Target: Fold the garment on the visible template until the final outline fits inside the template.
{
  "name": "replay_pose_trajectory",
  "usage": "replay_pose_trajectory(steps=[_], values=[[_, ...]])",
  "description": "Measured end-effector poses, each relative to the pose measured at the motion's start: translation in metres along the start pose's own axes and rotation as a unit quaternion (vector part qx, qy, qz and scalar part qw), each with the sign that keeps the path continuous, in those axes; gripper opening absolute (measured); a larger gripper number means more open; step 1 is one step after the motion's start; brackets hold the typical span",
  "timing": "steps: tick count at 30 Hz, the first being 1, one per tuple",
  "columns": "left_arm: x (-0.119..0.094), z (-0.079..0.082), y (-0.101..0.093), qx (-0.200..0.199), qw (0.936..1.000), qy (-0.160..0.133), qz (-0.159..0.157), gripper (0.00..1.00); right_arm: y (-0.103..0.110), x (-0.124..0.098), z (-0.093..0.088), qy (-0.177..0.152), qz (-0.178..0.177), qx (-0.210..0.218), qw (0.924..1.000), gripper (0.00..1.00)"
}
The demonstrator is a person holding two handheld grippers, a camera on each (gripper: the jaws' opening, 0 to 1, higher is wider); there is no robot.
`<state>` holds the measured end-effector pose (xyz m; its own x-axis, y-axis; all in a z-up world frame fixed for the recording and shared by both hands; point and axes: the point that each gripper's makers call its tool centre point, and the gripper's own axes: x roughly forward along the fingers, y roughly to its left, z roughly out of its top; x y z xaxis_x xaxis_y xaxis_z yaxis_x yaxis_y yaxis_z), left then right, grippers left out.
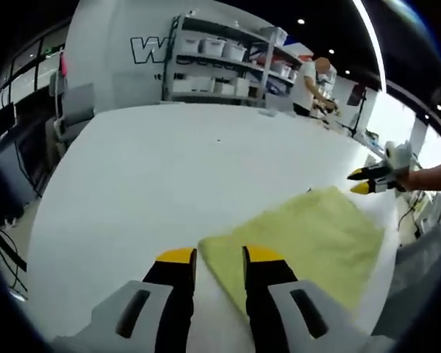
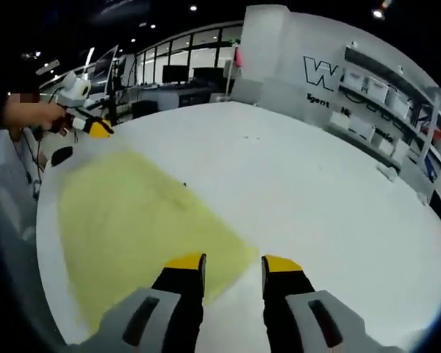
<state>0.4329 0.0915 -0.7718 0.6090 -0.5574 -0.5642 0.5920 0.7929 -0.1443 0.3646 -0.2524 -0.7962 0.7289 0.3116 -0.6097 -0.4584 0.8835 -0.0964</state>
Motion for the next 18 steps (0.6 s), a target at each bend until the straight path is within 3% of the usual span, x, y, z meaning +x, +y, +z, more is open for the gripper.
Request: replay_pose_trajectory(steps=[7,18], values=[[-0.017,-0.009,-0.007,0.021,0.9997,-0.003,-0.007,0.32,0.022,-0.019,-0.001,-0.013,0.008,0.011,0.9998,0.4],[-0.05,-0.013,-0.036,0.06,0.9969,-0.038,-0.033,0.44,0.041,-0.057,-0.004,-0.035,-0.006,0.03,0.9989,0.58]])
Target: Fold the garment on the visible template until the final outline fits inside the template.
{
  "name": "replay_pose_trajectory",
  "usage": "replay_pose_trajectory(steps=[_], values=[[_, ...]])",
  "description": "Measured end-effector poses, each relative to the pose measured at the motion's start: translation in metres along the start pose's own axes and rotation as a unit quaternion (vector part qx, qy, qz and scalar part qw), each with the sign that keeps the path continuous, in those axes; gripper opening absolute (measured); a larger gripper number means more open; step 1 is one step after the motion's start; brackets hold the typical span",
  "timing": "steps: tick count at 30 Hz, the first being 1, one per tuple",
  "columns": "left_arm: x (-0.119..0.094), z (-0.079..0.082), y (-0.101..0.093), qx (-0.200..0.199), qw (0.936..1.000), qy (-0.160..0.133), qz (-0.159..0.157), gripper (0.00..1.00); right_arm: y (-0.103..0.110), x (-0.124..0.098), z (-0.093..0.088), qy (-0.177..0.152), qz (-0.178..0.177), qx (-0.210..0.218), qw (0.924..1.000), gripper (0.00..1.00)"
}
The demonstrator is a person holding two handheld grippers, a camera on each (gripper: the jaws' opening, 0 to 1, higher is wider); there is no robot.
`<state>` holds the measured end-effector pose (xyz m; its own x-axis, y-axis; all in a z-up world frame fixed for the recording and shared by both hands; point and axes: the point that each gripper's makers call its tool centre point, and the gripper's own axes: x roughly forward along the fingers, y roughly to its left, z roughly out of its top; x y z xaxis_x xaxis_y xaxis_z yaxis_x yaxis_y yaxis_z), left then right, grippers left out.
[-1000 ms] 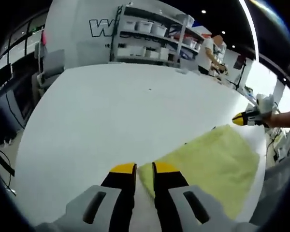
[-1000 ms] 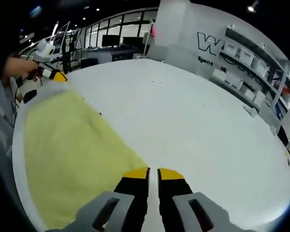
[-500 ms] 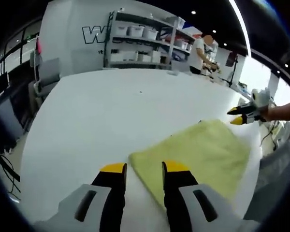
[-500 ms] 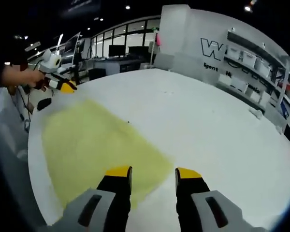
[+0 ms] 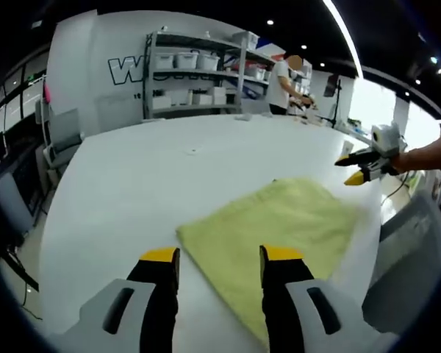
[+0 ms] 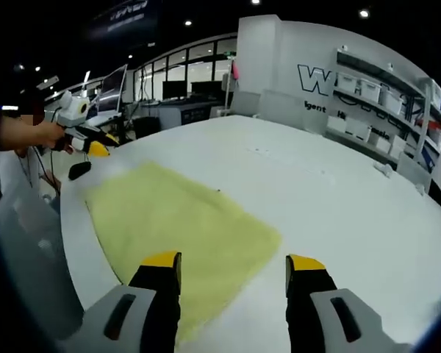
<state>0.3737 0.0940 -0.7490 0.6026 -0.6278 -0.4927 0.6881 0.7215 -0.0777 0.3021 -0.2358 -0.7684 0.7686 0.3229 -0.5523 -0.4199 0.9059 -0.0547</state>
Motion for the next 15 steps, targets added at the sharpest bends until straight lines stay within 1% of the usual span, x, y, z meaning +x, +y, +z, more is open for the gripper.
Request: replay_pose_trajectory(steps=[2,5,9,13,15], values=[[-0.004,-0.002,-0.005,0.005,1.0,0.0,-0.003,0.46,0.002,-0.005,-0.001,-0.002,-0.001,0.001,1.0,0.61],[-0.012,-0.006,-0.015,0.032,0.9995,0.003,-0.006,0.5,0.007,-0.017,-0.006,-0.006,-0.004,0.003,1.0,0.65],[-0.02,-0.009,-0.024,0.042,0.9991,-0.002,-0.008,0.55,0.014,-0.03,-0.011,-0.009,-0.005,0.01,0.9999,0.7],[-0.029,-0.007,-0.034,0.06,0.9981,-0.013,-0.012,0.61,0.018,-0.042,-0.015,-0.011,-0.009,0.012,0.9998,0.76],[-0.033,-0.007,-0.037,0.06,0.998,-0.017,-0.013,0.63,0.019,-0.048,-0.018,-0.012,-0.011,0.015,0.9998,0.77]])
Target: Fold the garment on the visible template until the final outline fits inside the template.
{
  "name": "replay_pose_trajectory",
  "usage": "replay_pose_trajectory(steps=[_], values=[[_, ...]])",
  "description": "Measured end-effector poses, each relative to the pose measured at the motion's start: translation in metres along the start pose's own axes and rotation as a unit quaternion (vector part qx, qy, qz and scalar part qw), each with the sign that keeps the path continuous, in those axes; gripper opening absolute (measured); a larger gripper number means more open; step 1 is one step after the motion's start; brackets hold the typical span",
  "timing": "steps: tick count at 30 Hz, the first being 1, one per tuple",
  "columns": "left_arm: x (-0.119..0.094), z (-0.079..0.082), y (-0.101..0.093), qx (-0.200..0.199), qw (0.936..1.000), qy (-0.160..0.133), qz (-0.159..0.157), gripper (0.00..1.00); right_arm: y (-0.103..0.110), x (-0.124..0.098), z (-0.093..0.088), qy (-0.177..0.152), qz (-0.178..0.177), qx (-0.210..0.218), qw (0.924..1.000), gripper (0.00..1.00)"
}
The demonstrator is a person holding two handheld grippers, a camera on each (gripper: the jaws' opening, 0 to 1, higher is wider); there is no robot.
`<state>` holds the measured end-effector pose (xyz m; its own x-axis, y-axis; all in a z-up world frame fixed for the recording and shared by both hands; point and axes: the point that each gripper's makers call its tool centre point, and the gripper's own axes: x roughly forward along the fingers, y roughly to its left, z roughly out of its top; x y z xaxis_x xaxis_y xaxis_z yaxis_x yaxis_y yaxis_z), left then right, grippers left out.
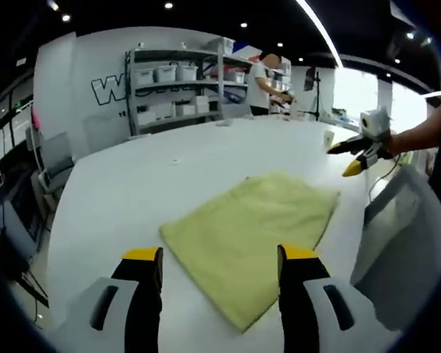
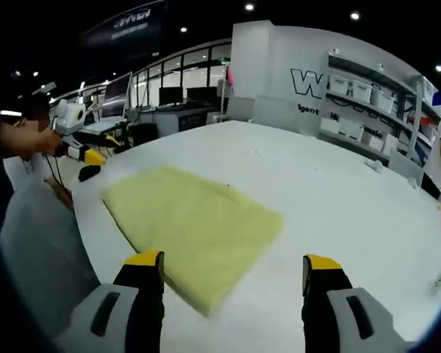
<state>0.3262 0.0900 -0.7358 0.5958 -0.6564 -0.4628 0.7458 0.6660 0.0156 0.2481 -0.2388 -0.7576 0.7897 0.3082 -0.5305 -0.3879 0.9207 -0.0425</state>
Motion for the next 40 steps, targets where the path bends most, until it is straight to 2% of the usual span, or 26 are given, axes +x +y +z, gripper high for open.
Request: replay_pose_trajectory(steps=[4,11,16,19,30,40], values=[[-0.006,0.004,-0.008,-0.003,0.9998,-0.018,0.005,0.68,0.002,-0.012,-0.002,-0.007,-0.007,0.009,0.9999,0.86],[-0.015,0.004,-0.024,-0.007,0.9997,-0.022,0.002,0.75,0.009,-0.027,-0.003,-0.016,-0.007,0.014,0.9998,0.94],[-0.025,0.001,-0.027,-0.008,0.9998,-0.021,0.001,0.79,0.014,-0.035,-0.008,-0.012,-0.005,0.018,0.9998,0.99],[-0.032,0.0,-0.026,-0.013,0.9996,-0.025,0.004,0.82,0.016,-0.039,-0.012,-0.012,-0.008,0.023,0.9996,0.99],[-0.054,-0.019,-0.033,-0.031,0.9994,-0.011,0.011,0.85,0.023,-0.054,-0.021,-0.009,-0.012,0.03,0.9994,0.99],[-0.068,-0.022,-0.038,-0.031,0.9991,-0.015,0.024,0.84,0.029,-0.06,-0.025,-0.006,-0.006,0.029,0.9995,0.99]])
